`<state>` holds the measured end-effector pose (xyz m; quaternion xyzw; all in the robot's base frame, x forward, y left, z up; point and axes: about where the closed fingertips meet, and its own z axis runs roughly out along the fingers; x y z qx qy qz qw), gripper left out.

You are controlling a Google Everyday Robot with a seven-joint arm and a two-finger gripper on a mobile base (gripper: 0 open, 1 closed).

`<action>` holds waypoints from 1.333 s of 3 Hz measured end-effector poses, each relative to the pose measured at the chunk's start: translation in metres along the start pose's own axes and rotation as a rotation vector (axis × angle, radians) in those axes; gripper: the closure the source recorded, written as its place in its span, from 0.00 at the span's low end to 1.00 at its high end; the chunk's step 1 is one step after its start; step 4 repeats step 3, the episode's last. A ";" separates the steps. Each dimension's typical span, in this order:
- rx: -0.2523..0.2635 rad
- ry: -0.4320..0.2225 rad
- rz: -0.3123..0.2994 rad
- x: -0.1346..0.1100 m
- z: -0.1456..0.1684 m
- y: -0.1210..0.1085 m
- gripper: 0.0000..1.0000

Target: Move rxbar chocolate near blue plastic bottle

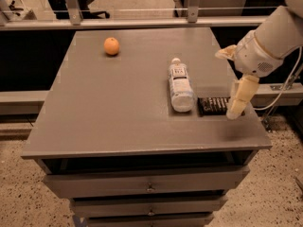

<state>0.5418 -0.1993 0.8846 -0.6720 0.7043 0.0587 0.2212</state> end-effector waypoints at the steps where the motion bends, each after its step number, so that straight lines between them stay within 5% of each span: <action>1: 0.077 -0.100 0.085 0.017 -0.047 -0.008 0.00; 2: 0.181 -0.170 0.161 0.044 -0.111 -0.009 0.00; 4: 0.200 -0.181 0.155 0.040 -0.120 -0.013 0.00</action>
Offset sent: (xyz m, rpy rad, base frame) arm -0.0421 -0.1601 0.1495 0.3036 -0.2189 -0.3144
